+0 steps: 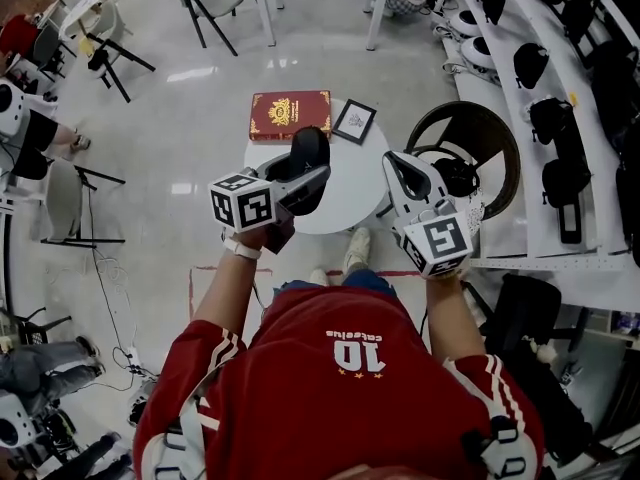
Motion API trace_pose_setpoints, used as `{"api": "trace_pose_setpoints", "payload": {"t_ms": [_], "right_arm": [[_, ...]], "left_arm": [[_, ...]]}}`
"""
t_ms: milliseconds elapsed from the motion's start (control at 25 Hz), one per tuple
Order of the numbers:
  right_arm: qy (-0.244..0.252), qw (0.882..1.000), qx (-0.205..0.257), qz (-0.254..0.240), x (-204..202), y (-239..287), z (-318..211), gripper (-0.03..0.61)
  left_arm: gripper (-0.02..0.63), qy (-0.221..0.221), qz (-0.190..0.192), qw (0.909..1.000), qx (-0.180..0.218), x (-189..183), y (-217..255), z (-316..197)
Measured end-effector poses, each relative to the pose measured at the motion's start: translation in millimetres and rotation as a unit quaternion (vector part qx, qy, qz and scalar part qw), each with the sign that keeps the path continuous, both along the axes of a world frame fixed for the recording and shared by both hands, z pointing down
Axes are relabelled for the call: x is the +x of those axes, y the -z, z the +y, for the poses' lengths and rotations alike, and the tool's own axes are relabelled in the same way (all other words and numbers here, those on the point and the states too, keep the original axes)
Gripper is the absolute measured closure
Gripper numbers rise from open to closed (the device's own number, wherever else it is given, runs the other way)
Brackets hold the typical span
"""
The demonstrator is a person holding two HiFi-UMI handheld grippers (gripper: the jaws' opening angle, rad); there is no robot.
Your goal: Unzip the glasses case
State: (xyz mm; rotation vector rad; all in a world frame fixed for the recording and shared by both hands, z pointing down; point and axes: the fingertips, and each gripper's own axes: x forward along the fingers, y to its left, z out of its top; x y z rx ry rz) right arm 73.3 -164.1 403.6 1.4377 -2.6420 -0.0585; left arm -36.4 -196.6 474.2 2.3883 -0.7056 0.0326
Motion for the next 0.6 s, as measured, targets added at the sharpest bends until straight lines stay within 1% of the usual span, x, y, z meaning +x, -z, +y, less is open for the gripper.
{"api": "trace_pose_setpoints", "payload": {"t_ms": [240,400,600], "right_arm": [[-0.007,1.0,-0.015,-0.019,8,-6,3,0.561],[-0.014,0.999,-0.031,-0.03,16,-15,1,0.561],[-0.012,0.999,-0.031,0.01,23,-27,-3,0.561]], "left_arm": [[0.291,0.011,-0.003,0.9993,-0.034,9,-36,-14],[0.291,0.014,-0.018,0.9981,-0.056,14,-66,-28],[0.291,0.019,-0.04,0.9963,-0.074,27,-115,-47]]}}
